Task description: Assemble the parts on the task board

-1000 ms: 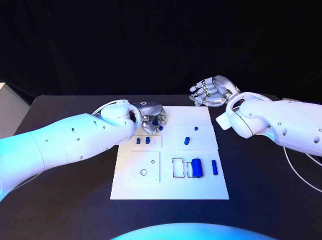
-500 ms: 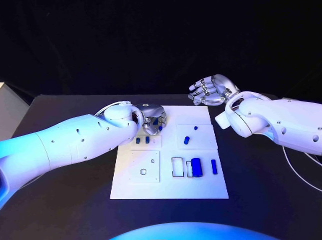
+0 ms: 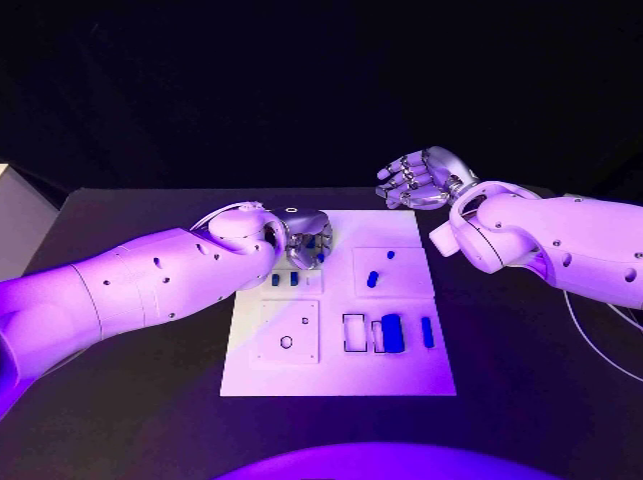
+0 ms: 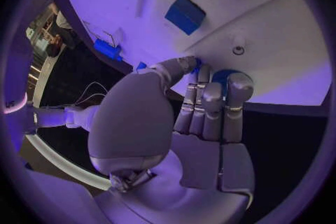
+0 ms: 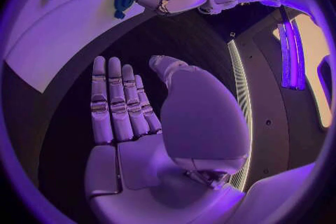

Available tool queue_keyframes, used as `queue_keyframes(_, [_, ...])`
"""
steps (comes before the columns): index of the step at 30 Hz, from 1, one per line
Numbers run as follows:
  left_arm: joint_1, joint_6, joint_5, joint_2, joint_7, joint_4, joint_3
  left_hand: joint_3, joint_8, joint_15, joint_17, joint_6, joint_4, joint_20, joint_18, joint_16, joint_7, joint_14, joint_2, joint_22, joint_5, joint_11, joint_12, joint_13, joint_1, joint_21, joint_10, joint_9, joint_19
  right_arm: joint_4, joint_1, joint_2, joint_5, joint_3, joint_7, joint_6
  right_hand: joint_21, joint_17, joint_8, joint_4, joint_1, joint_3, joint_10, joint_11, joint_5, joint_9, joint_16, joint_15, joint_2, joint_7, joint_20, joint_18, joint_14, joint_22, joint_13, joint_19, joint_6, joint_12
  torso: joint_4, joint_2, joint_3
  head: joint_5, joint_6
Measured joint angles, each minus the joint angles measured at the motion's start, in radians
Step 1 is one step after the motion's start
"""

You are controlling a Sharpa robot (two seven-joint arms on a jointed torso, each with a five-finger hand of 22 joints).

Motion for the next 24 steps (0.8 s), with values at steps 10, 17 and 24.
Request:
queue_keyframes(10, [-0.003,-0.006,-0.001,-0.001,-0.001,0.002,-0.001,0.018,0.000,-0.024,0.114,0.053,-0.046,-0.015,-0.023,0.056,-0.005,0.081,0.038,0.114,-0.011,-0.018,0.017,0.017,0.030,0.089,0.063,0.009,0.088,-0.001,0.000,0.001,0.001,0.000,0.000,0.001,0.000,0.000,0.000,0.000,-0.004,0.000,0.000,0.000,0.000,0.000,0.000,0.000,0.004,0.000,0.000,0.000,0.000,-0.002,-0.002,0.000,0.000,0.000,-0.0006,0.000,0.0000,0.000,0.000])
queue_keyframes(17, [-0.006,-0.026,-0.001,-0.005,0.000,0.006,-0.002,0.020,0.000,-0.024,0.126,0.066,-0.049,-0.016,-0.039,0.062,-0.006,0.088,0.043,0.131,-0.011,-0.025,0.021,0.024,0.035,0.098,0.078,0.011,0.095,-0.001,0.000,0.001,0.001,0.000,0.000,0.002,0.000,-0.002,0.000,0.000,-0.004,0.000,0.000,0.000,0.000,0.000,-0.006,0.000,0.004,0.000,0.004,0.000,0.000,-0.005,-0.005,-0.004,0.000,-0.004,0.0000,-0.001,-0.0005,0.000,0.000])
queue_keyframes(24, [-0.008,-0.063,0.007,-0.031,0.013,0.039,-0.002,0.018,-0.006,-0.024,0.136,0.073,-0.052,-0.019,-0.038,0.067,-0.006,0.095,0.049,0.136,-0.011,-0.032,0.025,0.025,0.041,0.102,0.085,0.012,0.098,-0.001,0.000,0.001,0.001,0.000,0.001,0.003,0.000,-0.002,0.000,0.000,-0.004,0.000,0.000,0.000,0.000,-0.001,-0.006,0.000,0.004,0.000,0.004,0.000,0.000,-0.005,-0.005,-0.004,0.000,-0.004,-0.0002,-0.001,-0.0017,0.001,0.004])
